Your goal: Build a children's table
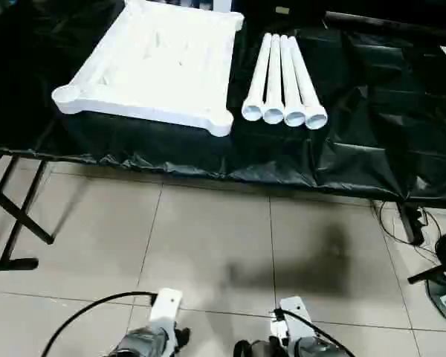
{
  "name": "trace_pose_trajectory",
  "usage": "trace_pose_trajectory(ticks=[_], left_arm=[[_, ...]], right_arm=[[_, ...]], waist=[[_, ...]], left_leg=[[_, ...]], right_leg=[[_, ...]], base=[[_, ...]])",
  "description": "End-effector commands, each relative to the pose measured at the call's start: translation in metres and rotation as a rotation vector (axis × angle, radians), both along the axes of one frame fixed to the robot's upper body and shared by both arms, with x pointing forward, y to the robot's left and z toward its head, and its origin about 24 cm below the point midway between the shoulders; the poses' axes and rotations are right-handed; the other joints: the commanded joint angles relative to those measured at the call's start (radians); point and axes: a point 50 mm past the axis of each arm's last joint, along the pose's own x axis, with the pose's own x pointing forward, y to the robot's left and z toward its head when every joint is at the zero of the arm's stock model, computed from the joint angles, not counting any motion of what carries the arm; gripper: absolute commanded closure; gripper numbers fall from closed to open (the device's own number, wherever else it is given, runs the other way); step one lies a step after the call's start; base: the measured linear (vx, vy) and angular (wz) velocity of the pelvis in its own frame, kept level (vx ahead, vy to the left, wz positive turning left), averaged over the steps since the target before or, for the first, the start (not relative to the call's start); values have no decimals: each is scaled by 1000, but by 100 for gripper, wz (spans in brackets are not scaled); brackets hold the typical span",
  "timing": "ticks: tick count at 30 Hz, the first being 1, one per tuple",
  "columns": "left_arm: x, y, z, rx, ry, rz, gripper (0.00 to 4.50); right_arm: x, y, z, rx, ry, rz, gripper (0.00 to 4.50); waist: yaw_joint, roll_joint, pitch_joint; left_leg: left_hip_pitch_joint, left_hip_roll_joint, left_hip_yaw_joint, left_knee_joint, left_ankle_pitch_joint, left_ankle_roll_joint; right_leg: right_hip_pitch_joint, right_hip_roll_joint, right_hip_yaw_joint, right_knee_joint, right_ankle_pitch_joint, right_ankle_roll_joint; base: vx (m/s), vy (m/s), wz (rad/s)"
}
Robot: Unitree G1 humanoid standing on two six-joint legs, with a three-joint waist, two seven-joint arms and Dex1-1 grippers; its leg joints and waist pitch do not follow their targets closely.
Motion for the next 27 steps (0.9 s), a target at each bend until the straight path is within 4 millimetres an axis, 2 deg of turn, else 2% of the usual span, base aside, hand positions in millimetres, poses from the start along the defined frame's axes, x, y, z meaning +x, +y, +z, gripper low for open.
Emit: trace_pose_trajectory(ticks=[1, 3, 4, 5, 7, 8, 9, 10, 11, 12, 13, 14, 15, 16, 18, 19, 21, 22, 23, 24, 25, 26, 27], left_arm=[[3, 6, 2, -40, -66, 115, 51], [14, 12, 9, -22, -166, 126, 42], [14, 12, 9, -22, -166, 126, 42], [23, 14, 18, -39, -269, 108, 33], [31, 17, 33, -59, -406, 83, 8], [33, 20, 43, -56, -487, 52, 8], [31, 24, 62, -58, -605, 7, 8], [29, 26, 75, -51, -680, -34, 8], [27, 27, 82, -52, -721, -50, 8], [24, 28, 92, -53, -773, -71, 8], [24, 28, 92, -51, -778, -72, 8], [21, 33, 111, -33, -860, -68, 8], [21, 35, 118, -22, -885, -62, 8], [19, 39, 136, 8, -947, -48, 8], [21, 43, 155, 46, -1021, -52, 8], [23, 44, 167, 59, -1058, -49, 8], [25, 43, 182, 47, -1103, -34, 8], [32, 42, 199, 55, -1149, -16, 8], [34, 42, 203, 58, -1163, -14, 8], [39, 41, 211, 63, -1191, -7, 8], [43, 41, 219, 69, -1207, 0, 8], [47, 41, 226, 67, -1220, 7, 8], [47, 41, 229, 65, -1222, 9, 8]], right_arm=[[7, -3, 3, 58, -53, -31, 9], [24, -12, 12, 109, -147, -44, 2], [24, -12, 12, 109, -147, -44, 2], [41, -17, 24, 150, -250, -10, 0], [54, -17, 35, 192, -339, 40, 0], [59, -17, 43, 224, -396, 61, 0], [67, -20, 64, 283, -502, 66, 0], [69, -22, 79, 302, -569, 56, 0], [68, -23, 88, 318, -602, 46, 0], [68, -23, 99, 339, -642, 34, 0], [68, -24, 100, 339, -648, 32, 0], [68, -26, 122, 352, -752, -11, 0], [68, -27, 130, 367, -787, -21, 0], [66, -27, 152, 408, -872, -40, 0], [65, -28, 172, 398, -971, -12, 0], [65, -29, 181, 359, -1013, 15, 0], [66, -29, 190, 365, -1040, 27, 0], [72, -33, 203, 422, -1073, -65, 0], [74, -33, 205, 426, -1081, -81, 0], [79, -34, 211, 427, -1099, -112, 0], [83, -33, 217, 417, -1113, -121, 0], [88, -30, 222, 405, -1118, -125, 0], [88, -29, 225, 401, -1111, -127, 0]], waist=[[6, 16, -36], [6, 12, -33], [9, 12, -36], [11, 15, -36], [12, 15, -41], [15, 15, -40], [18, 17, -45], [27, 13, -50], [27, 11, -51], [26, 10, -50], [30, 11, -52], [29, 13, -47], [31, 16, -52], [37, 22, -48], [37, 26, -44], [35, 25, -43], [35, 26, -43], [33, 22, -48], [35, 24, -48], [35, 22, -53], [33, 21, -51], [32, 4, -51], [33, 11, -46]], left_leg=[[18, 85, -28, -60, -145, 122], [16, 87, -28, -61, -177, 105], [16, 88, -28, -59, -167, 106], [15, 88, -27, -57, -144, 115], [12, 91, -25, -51, -106, 135], [6, 95, -29, -50, -92, 146], [9, 95, -25, -45, -75, 163], [2, 98, -29, -37, -22, 194], [7, 95, -28, -34, 6, 216], [10, 89, -24, -37, -11, 215], [8, 92, -26, -37, -20, 210], [11, 89, -22, -45, -69, 185], [13, 90, -23, -46, -88, 168], [14, 100, -26, -55, -138, 134], [17, 97, -25, -66, -215, 90], [20, 91, -23, -66, -251, 54], [19, 84, -23, -67, -262, 23], [22, 81, -23, -67, -284, 6], [31, 77, -25, -71, -364, -15], [41, 75, -25, -71, -403, -24], [47, 66, -22, -72, -465, -27], [54, 56, -16, -69, -500, -14], [61, 51, -14, -67, -513, -10]], right_leg=[[33, -113, 59, -66, 94, -309], [32, -112, 60, -68, 55, -307], [35, -113, 61, -64, 56, -302], [36, -112, 60, -60, 78, -299], [39, -111, 58, -52, 134, -301], [43, -118, 58, -48, 155, -304], [42, -114, 56, -44, 195, -306], [52, -112, 57, -32, 302, -287], [45, -103, 55, -27, 364, -270], [43, -97, 55, -34, 333, -266], [43, -101, 55, -34, 317, -261], [35, -94, 54, -45, 223, -259], [39, -94, 55, -46, 180, -258], [38, -97, 57, -54, 108, -248], [31, -88, 56, -64, 7, -226], [26, -83, 57, -71, -74, -208], [25, -83, 60, -78, -136, -185], [28, -80, 60, -76, -169, -167], [27, -80, 58, -85, -275, -142], [28, -76, 55, -89, -321, -132], [35, -65, 47, -101, -406, -125], [50, -57, 38, -113, -499, -123], [51, -57, 37, -122, -552, -124]], base=[[0, 0, 0], [0, 0, 0], [0, 0, 0], [0, 0, 0], [0, 0, 0], [0, 0, 0], [0, 0, 0], [0, 0, 0], [0, 0, 0], [0, 0, 0], [0, 0, 0], [0, 0, 0], [0, 0, 0], [0, 0, 0], [0, 0, 0], [0, 0, 0], [0, 0, 0], [0, 0, 0], [0, 0, 0], [0, 0, 0], [0, 0, 0], [0, 0, 0], [0, 0, 0]])
